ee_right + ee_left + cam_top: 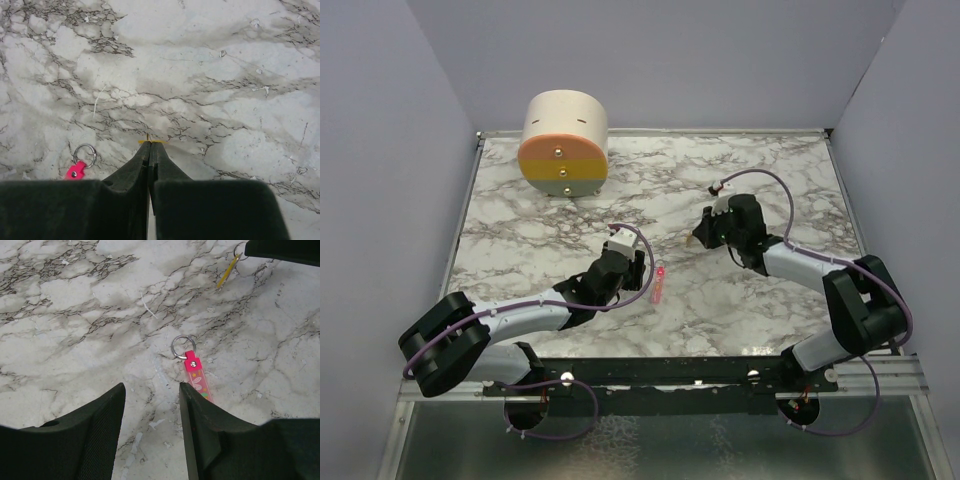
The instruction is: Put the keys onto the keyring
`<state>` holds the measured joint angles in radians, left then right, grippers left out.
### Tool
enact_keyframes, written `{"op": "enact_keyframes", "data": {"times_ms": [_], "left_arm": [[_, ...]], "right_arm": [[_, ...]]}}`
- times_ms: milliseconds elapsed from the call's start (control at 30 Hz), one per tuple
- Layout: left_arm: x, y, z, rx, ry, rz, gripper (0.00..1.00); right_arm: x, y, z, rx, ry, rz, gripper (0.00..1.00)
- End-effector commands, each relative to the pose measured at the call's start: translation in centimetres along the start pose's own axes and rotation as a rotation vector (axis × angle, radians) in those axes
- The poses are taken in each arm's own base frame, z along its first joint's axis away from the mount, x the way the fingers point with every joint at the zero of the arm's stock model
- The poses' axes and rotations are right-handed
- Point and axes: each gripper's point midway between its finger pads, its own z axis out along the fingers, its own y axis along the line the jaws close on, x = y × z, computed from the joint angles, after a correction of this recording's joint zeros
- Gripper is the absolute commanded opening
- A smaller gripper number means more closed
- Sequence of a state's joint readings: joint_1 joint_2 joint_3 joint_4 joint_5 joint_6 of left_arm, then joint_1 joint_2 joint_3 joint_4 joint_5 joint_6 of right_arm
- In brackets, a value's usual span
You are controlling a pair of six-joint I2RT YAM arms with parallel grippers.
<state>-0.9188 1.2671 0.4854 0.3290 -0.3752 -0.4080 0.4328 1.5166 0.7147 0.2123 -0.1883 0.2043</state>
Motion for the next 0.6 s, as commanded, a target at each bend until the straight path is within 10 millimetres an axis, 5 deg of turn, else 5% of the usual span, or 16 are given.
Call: {"op": "enact_keyframes", "data": {"times_ms": [0, 567], "left_arm": [[-0.9, -0.7, -0.2, 0.030, -0.033, -0.012, 0.50], [1.2, -3.2, 2.1, 0.094, 0.057, -0.010, 0.60]], "right_arm": [[-1.3, 0.5, -0.6, -0.014, -0.051, -0.026, 0.01], [-2.3, 1.3, -2.7, -0.016, -0.080, -0.028, 0.01]]}}
